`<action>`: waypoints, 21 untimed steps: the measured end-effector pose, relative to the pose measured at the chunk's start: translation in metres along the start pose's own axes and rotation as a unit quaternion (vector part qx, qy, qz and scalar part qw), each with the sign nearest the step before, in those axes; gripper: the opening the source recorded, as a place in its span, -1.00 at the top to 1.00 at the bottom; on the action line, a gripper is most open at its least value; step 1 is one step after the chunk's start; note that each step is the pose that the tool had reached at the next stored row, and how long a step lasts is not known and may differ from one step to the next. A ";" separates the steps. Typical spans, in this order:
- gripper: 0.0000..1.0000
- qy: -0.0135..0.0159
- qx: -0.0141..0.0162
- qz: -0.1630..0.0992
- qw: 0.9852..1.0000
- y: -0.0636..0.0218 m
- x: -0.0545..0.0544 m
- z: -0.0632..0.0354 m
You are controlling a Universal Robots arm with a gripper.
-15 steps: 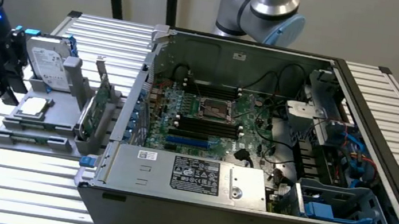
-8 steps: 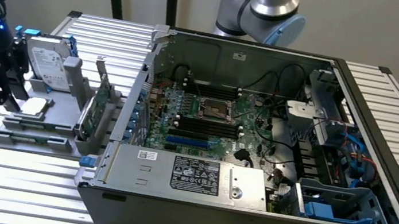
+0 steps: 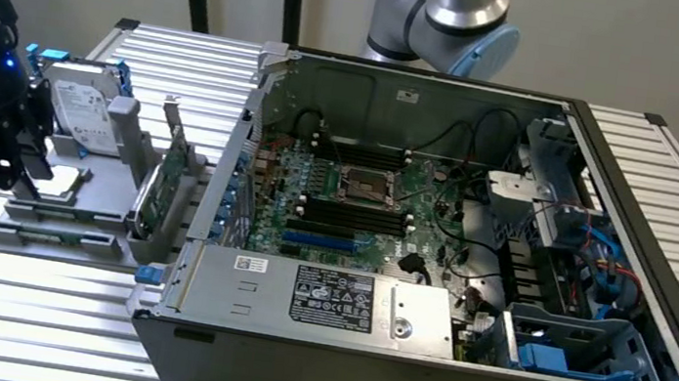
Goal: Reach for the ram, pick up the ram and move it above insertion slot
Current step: 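Pick up the ram and move it above insertion slot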
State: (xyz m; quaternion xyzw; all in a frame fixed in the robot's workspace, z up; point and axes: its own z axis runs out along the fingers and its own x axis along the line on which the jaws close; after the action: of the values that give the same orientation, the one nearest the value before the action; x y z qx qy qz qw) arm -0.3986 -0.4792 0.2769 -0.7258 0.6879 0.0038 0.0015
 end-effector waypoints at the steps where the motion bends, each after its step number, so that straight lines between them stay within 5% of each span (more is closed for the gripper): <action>1: 0.27 0.000 0.000 0.000 1.000 0.0000 0.000 0.0018; 21: 0.27 0.000 0.000 -0.001 1.000 -0.0001 0.001 0.0382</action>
State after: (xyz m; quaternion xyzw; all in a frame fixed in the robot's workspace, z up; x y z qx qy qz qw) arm -0.3986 -0.4794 0.2387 -0.7262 0.6875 0.0038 0.0015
